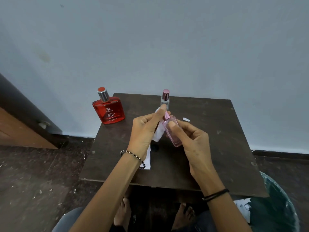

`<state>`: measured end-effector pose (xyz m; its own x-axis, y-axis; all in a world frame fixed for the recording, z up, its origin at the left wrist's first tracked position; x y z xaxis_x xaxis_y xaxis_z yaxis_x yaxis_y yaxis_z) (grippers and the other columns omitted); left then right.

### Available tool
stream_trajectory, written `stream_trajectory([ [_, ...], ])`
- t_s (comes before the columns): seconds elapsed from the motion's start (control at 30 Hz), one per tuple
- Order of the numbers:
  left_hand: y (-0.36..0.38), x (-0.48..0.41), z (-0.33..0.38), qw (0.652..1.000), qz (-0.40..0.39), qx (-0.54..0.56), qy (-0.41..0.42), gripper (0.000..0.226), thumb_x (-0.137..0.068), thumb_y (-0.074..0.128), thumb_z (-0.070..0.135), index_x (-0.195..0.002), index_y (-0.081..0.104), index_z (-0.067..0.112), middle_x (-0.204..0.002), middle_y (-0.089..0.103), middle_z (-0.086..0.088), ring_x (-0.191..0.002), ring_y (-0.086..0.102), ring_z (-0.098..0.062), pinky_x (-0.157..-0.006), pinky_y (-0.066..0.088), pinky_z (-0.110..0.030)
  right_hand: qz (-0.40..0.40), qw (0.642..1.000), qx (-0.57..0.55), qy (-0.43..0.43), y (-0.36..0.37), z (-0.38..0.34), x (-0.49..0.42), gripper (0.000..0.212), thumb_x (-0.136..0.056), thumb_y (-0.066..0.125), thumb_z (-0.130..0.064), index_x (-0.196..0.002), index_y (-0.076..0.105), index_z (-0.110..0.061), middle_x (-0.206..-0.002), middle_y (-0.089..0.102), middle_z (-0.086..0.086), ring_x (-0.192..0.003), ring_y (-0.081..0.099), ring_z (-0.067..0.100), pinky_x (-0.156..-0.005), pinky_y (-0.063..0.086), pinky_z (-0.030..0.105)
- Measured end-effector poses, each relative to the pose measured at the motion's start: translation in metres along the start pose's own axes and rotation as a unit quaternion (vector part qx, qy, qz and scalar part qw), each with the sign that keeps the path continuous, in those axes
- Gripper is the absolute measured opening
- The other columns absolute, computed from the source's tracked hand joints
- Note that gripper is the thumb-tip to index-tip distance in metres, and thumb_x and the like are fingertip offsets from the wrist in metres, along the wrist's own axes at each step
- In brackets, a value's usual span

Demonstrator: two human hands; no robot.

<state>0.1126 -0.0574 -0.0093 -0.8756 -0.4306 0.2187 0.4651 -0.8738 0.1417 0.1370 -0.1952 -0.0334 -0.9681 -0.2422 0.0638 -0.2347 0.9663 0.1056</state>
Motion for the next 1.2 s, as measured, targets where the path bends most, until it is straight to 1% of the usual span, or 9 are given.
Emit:
stream_trajectory([
  [0.1, 0.007, -0.007, 0.007, 0.998, 0.02, -0.002, -0.065, 0.055, -0.094, 0.052, 0.061, -0.098, 0.082, 0.015, -0.101, 0.08, -0.012, -0.102, 0.073, -0.022, -0.096, 0.053, -0.038, 0.004, 1.0, 0.004, -0.003, -0.005, -0.005, -0.003, 0.034, -0.079, 0.08, -0.043, -0.11, 0.079, -0.03, -0.101, 0.079, -0.018, -0.093, 0.072, -0.004, -0.068, 0.054, 0.006],
  [0.3, 0.017, -0.014, 0.008, 0.998, -0.005, -0.016, -0.054, 0.021, -0.099, 0.058, 0.017, -0.105, 0.078, 0.014, -0.108, 0.079, -0.009, -0.103, 0.074, -0.023, -0.089, 0.06, -0.034, 0.011, 0.999, 0.028, -0.033, -0.028, -0.016, -0.013, 0.033, -0.075, 0.078, -0.044, -0.107, 0.075, -0.033, -0.097, 0.078, -0.021, -0.09, 0.073, -0.004, -0.067, 0.053, 0.005],
  [0.43, 0.024, -0.014, 0.001, 0.996, -0.074, -0.034, -0.03, 0.032, -0.099, 0.051, -0.005, -0.126, 0.066, 0.005, -0.111, 0.077, -0.014, -0.099, 0.076, -0.018, -0.077, 0.062, -0.023, 0.027, 0.997, 0.058, -0.046, -0.052, -0.026, -0.026, 0.033, -0.074, 0.077, -0.045, -0.105, 0.072, -0.037, -0.102, 0.076, -0.026, -0.096, 0.071, -0.005, -0.075, 0.059, 0.013],
  [0.53, 0.034, -0.019, -0.001, 0.989, -0.083, -0.122, -0.005, 0.034, -0.099, 0.052, -0.005, -0.129, 0.062, 0.008, -0.112, 0.077, -0.013, -0.094, 0.077, -0.013, -0.08, 0.062, -0.023, 0.045, 0.995, 0.072, -0.057, -0.068, -0.036, -0.037, 0.042, -0.068, 0.075, -0.054, -0.106, 0.069, -0.037, -0.104, 0.076, -0.023, -0.098, 0.071, -0.004, -0.082, 0.058, 0.019],
  [0.63, 0.049, -0.023, -0.004, 0.961, -0.108, -0.25, 0.046, 0.035, -0.099, 0.053, 0.0, -0.132, 0.059, 0.01, -0.112, 0.076, -0.011, -0.101, 0.074, -0.02, -0.096, 0.056, -0.032, 0.06, 0.992, 0.092, -0.065, -0.081, -0.044, -0.046, 0.045, -0.07, 0.074, -0.055, -0.109, 0.069, -0.033, -0.106, 0.077, -0.015, -0.096, 0.072, -0.002, -0.08, 0.059, 0.022],
  [0.77, 0.066, -0.028, -0.006, 0.907, -0.11, -0.393, 0.1, 0.042, -0.102, 0.05, 0.005, -0.143, 0.05, 0.013, -0.129, 0.069, -0.01, -0.124, 0.061, -0.021, -0.093, 0.035, -0.009, 0.062, 0.99, 0.112, -0.063, -0.088, -0.046, -0.053, 0.039, -0.082, 0.074, -0.046, -0.116, 0.068, -0.027, -0.11, 0.075, -0.008, -0.101, 0.072, 0.008, -0.084, 0.062, 0.027],
  [0.97, 0.07, -0.029, 0.003, 0.863, -0.113, -0.486, 0.082, 0.052, -0.097, 0.053, 0.002, -0.148, 0.039, 0.007, -0.124, 0.071, -0.016, -0.119, 0.062, -0.031, -0.102, 0.046, -0.037, 0.057, 0.99, 0.117, -0.06, -0.088, -0.044, -0.055, 0.031, -0.09, 0.074, -0.035, -0.118, 0.067, -0.023, -0.113, 0.075, -0.003, -0.103, 0.072, 0.011, -0.088, 0.06, 0.026],
  [1.1, 0.057, -0.03, 0.008, 0.9, -0.093, -0.425, 0.012, 0.05, -0.098, 0.057, 0.012, -0.145, 0.04, 0.011, -0.11, 0.075, -0.009, -0.103, 0.06, -0.019, -0.09, 0.04, -0.027, 0.053, 0.989, 0.121, -0.065, -0.083, -0.044, -0.055, 0.018, -0.087, 0.076, -0.033, -0.101, 0.065, -0.036, -0.105, 0.073, -0.013, -0.091, 0.071, -0.006, -0.071, 0.056, 0.009],
  [1.2, 0.056, -0.031, 0.005, 0.933, -0.06, -0.354, -0.007, 0.042, -0.098, 0.062, 0.016, -0.137, 0.047, 0.013, -0.108, 0.076, -0.004, -0.106, 0.059, -0.016, -0.088, 0.038, -0.025, 0.053, 0.988, 0.125, -0.074, -0.08, -0.044, -0.058, 0.019, -0.088, 0.076, -0.032, -0.102, 0.065, -0.036, -0.105, 0.073, -0.016, -0.093, 0.071, -0.006, -0.077, 0.057, 0.01],
])
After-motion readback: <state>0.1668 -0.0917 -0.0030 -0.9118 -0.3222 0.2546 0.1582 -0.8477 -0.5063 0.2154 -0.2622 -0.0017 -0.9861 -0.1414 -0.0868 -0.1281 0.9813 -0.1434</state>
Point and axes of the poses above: each hand's wrist, its own x-axis away from the middle knuckle, its own y-axis out of the palm, z = x × y, the point moved 1 cm from there along -x, towards the middle knuckle
